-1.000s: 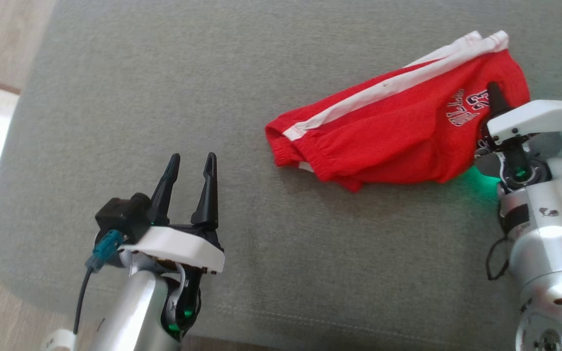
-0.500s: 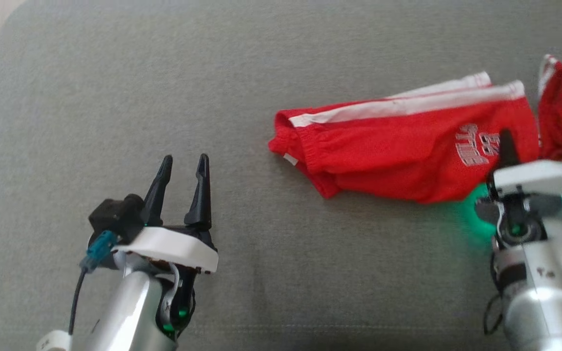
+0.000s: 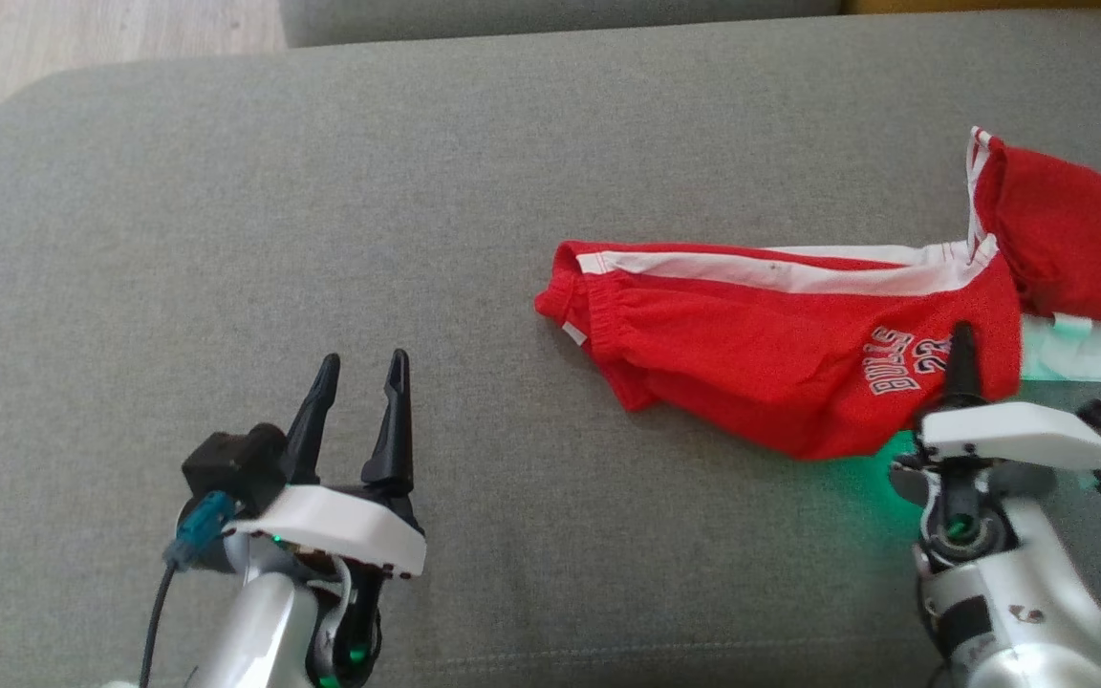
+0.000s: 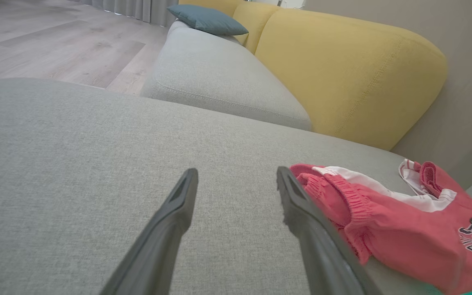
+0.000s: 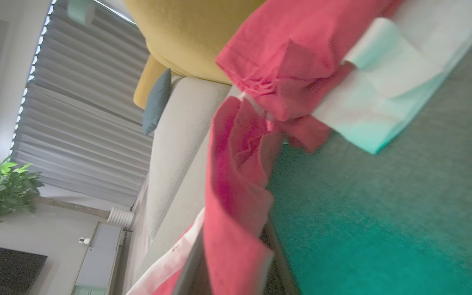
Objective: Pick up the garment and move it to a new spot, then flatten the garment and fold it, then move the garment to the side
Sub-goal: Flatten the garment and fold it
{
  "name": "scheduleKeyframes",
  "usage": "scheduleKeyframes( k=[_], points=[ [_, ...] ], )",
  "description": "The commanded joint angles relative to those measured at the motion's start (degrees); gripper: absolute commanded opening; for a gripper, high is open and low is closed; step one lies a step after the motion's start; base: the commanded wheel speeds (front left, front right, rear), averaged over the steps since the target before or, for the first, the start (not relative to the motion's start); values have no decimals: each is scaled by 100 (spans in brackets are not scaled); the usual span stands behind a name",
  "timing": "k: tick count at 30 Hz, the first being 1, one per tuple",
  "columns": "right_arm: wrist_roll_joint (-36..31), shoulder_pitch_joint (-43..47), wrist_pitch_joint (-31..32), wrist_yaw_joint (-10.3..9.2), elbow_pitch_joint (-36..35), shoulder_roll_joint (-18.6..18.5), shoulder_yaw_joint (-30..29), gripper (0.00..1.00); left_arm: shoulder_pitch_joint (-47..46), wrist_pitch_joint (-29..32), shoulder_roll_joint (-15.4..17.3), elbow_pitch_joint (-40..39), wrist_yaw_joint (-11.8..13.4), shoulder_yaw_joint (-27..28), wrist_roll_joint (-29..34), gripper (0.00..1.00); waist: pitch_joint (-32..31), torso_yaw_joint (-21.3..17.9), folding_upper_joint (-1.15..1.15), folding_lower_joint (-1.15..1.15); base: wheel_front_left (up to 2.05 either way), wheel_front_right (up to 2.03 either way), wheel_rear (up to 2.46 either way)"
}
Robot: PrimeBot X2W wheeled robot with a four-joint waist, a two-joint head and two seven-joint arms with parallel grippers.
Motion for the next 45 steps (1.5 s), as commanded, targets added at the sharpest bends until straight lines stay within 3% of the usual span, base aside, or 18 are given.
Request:
scheduleKeyframes(
  k=[1,8,23,35,36,37,38,45],
  points=[
    [31,-213,-112,39,-203,34,261,0,-119,-70,24,-168,-45,223,30,100,-38,7,0,0,0,0,0],
    [275,-540,-427,39,-293,34,997,0,-31,-70,24,-130,-65,232,78,100,-199,128,0,0,0,0,0],
    [667,-766,-478,39,-652,35,2423,0,127,-70,24,-172,-8,166,-55,100,-412,625,0,0,0,0,0],
    [791,-795,-286,39,-34,35,3917,0,160,-70,24,-200,22,143,-96,100,-438,873,0,0,0,0,0],
    [770,-817,-282,39,-6,35,4027,32,163,-70,24,-205,24,148,-95,100,-430,874,0,0,0,0,0],
    [746,-843,-284,39,28,35,4127,93,164,-70,24,-211,24,150,-94,100,-419,876,0,0,0,0,0],
    [734,-869,-271,39,42,35,4232,100,164,-70,24,-216,25,152,-93,100,-409,878,0,0,0,0,0],
    [635,-1079,-117,39,283,35,4784,100,121,-70,24,-243,36,113,-107,100,-312,891,0,0,0,0,0]
  ],
)
